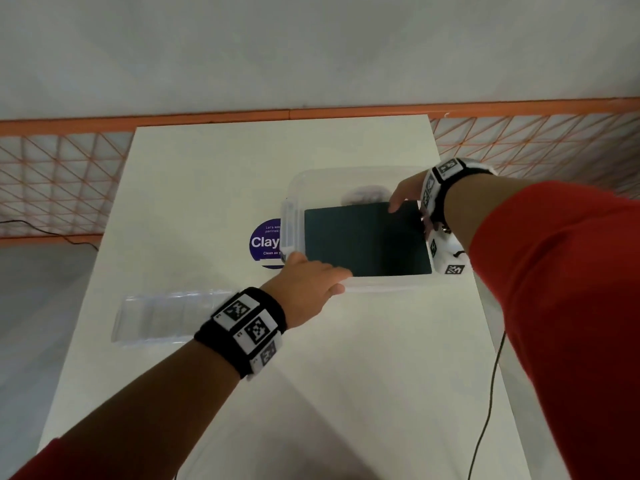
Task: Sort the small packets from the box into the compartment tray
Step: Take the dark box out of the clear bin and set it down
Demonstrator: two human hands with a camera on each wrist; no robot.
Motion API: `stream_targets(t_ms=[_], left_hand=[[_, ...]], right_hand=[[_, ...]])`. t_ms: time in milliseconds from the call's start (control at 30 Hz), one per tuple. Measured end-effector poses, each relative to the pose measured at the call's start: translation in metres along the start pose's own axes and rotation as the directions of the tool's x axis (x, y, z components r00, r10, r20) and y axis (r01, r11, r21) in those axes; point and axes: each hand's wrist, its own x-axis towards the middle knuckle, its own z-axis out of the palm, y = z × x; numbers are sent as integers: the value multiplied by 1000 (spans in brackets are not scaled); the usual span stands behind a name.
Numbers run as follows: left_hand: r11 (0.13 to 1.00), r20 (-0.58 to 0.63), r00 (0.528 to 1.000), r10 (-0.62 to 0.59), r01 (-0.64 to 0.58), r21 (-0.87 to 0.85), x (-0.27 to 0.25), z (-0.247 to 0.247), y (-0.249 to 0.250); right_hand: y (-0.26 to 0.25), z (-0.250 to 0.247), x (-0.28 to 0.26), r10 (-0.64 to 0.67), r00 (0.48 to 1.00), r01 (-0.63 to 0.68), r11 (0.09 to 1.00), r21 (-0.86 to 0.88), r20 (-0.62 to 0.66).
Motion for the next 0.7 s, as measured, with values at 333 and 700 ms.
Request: stream_targets(t_ms=[333, 700], left_hand=[[999, -104, 994, 25, -28, -20, 0, 6, 0], [1000, -168, 985, 27, -25, 13, -4, 2, 3]], right_hand=[[0, -10, -30, -25, 1000, 26, 991, 130, -6], [-19, -8, -56, -44, 999, 45, 985, 165, -7]])
